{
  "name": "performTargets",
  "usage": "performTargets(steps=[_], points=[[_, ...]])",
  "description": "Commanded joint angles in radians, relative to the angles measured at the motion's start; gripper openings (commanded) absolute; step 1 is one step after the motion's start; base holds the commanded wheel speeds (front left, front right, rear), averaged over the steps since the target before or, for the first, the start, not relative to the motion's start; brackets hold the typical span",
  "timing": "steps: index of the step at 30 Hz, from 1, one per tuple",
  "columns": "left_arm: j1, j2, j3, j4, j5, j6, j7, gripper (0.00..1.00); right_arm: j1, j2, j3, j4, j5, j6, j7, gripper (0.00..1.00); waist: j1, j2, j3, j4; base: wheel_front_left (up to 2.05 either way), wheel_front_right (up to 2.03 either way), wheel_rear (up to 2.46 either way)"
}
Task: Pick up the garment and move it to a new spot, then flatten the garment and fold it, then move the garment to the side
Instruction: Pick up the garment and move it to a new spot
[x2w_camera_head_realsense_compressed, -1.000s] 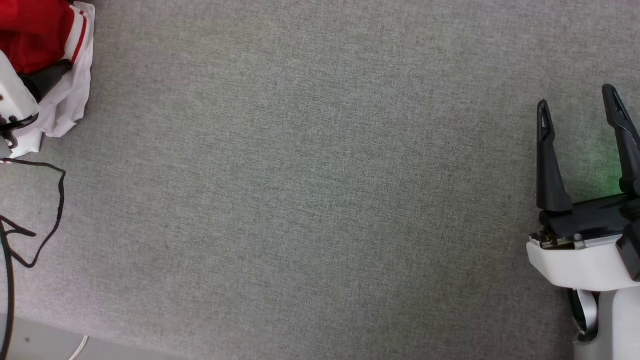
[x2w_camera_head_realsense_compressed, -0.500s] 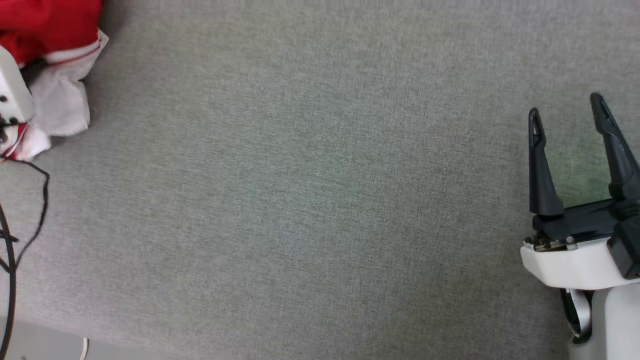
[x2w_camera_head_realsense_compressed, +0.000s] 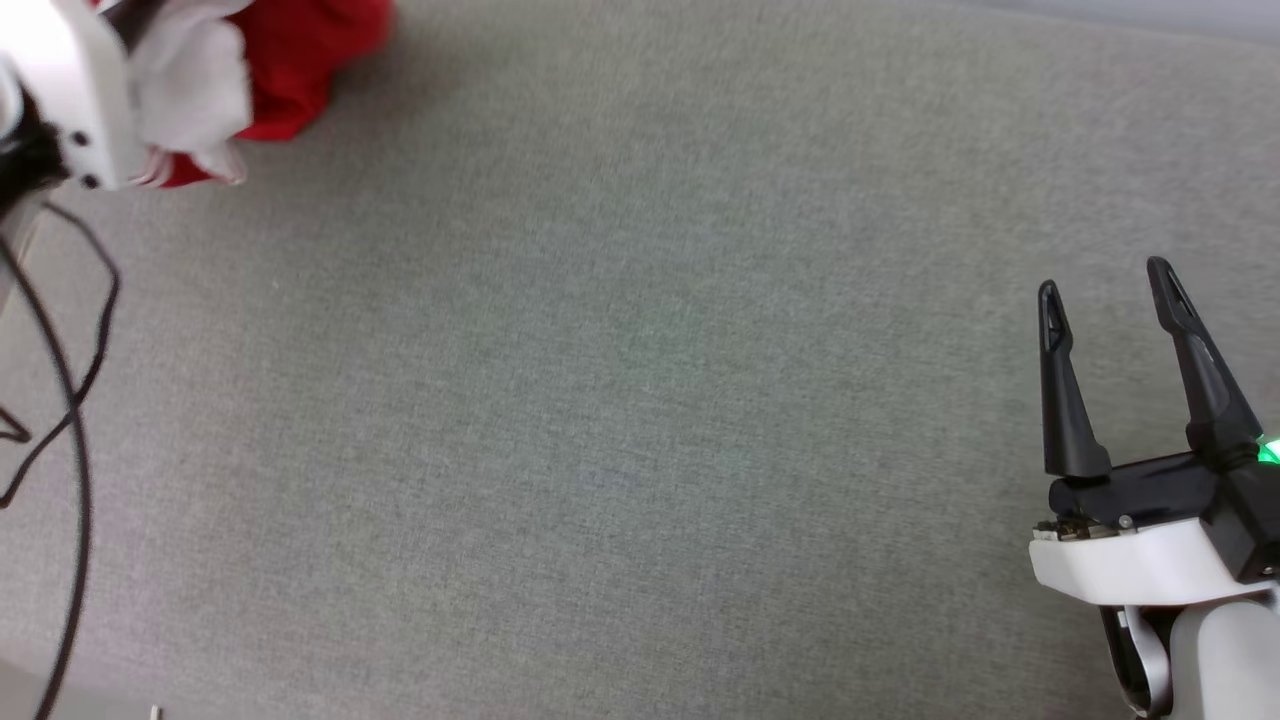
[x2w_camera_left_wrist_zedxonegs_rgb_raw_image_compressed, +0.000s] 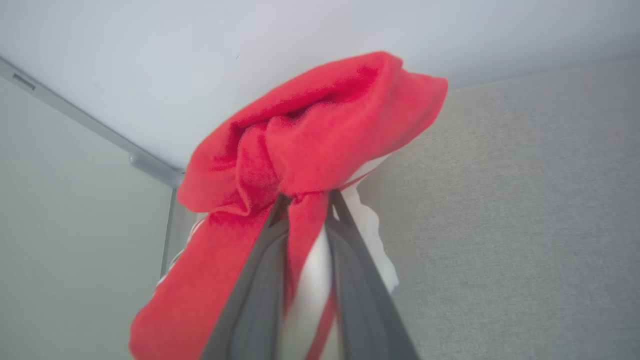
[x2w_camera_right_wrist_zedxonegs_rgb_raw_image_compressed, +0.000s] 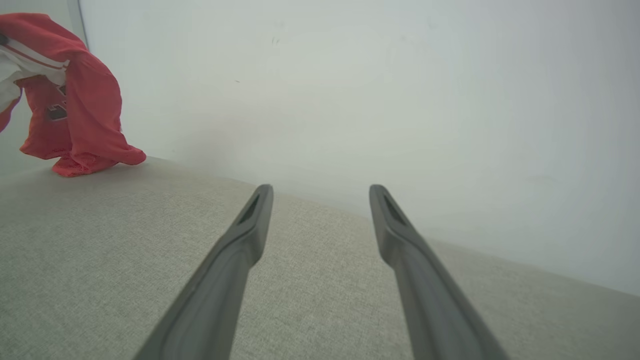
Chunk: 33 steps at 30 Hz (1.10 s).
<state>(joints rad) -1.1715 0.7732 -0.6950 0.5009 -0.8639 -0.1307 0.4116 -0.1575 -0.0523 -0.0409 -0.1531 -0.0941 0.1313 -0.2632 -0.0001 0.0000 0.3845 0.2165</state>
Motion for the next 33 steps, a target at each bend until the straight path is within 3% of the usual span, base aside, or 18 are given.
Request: performTargets(steps=[1,8,17,25,33], points=[[-0.025,-0.012,-0.023,-0.029,0.007,0.003,-0.006,0.00,0.011,0.003,-0.004,0.006,0.015,-0.001,-0.002,1.00,0.0001,0.0000,-0.038,-0.020,0.00,0.00,0.00],[-0.081,-0.079,-0.132,-0.151,0.047,0.003,-0.004,0.00,0.019,0.003,-0.006,0.018,0.055,-0.001,-0.002,1.00,0.0001,0.0000,-0.090,-0.090,0.00,0.00,0.00],[-0.121,-0.219,-0.264,-0.254,0.065,0.003,-0.026,0.00,0.012,0.004,-0.004,0.025,0.104,-0.001,-0.002,1.00,0.0001,0.0000,-0.104,-0.219,0.00,0.00,0.00],[-0.096,-0.337,-0.408,-0.274,0.059,0.003,-0.066,0.00,0.014,0.003,-0.028,0.021,0.128,-0.001,-0.002,1.00,0.0001,0.0000,-0.090,-0.320,0.00,0.00,0.00],[0.011,-0.388,-0.557,-0.200,0.023,0.003,-0.092,0.00,0.007,0.004,-0.032,0.013,0.141,-0.001,-0.002,1.00,0.0001,0.0000,-0.054,-0.363,0.00,0.00,0.00]])
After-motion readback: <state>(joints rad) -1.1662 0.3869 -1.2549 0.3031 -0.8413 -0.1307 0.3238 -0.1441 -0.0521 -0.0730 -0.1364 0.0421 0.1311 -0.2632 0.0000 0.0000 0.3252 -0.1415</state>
